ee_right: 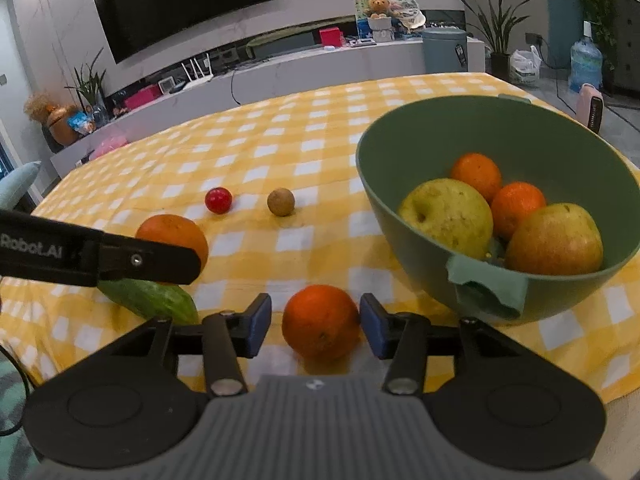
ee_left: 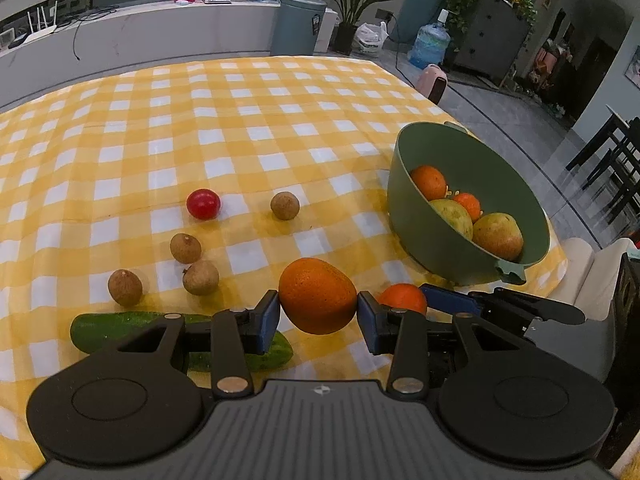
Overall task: Organize fruits
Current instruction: 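Lift both held oranges and carry them over the green colander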
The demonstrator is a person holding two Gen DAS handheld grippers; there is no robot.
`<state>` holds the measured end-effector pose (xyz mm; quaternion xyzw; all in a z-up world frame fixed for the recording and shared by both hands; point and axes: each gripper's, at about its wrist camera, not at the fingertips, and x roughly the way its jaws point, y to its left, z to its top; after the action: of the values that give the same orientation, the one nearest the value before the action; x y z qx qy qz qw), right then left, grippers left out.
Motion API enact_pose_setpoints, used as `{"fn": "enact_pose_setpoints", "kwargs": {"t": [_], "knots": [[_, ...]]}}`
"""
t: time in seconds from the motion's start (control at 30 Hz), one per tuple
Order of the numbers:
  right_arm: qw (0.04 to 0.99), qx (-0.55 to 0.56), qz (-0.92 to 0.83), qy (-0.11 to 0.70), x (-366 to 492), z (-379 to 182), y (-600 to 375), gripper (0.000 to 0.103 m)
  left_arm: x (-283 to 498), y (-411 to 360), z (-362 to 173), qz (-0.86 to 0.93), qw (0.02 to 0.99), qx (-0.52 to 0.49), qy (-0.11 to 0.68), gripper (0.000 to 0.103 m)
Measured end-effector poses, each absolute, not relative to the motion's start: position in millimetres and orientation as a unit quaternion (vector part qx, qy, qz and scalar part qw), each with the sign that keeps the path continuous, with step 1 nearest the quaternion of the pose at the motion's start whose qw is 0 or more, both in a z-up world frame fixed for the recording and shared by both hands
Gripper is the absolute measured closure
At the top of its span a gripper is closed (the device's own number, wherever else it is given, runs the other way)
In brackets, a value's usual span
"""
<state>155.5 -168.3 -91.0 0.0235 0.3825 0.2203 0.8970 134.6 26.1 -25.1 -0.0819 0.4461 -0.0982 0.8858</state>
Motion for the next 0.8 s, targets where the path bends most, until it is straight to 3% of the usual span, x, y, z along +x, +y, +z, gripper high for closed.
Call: {"fn": "enact_pose_setpoints", "kwargs": {"t": [0.43,0.8], "knots": [[0.899,0.005,0.205,0.386,151,-92,-165,0.063,122,24,-12,-0.088,0.892,-0.072,0.438,0.056],[0.914,0.016,0.23,0.333,114,-40,-194,0.063,122,-3,10,-0.105,0.904,-0.049,0.411,0.056]]}}
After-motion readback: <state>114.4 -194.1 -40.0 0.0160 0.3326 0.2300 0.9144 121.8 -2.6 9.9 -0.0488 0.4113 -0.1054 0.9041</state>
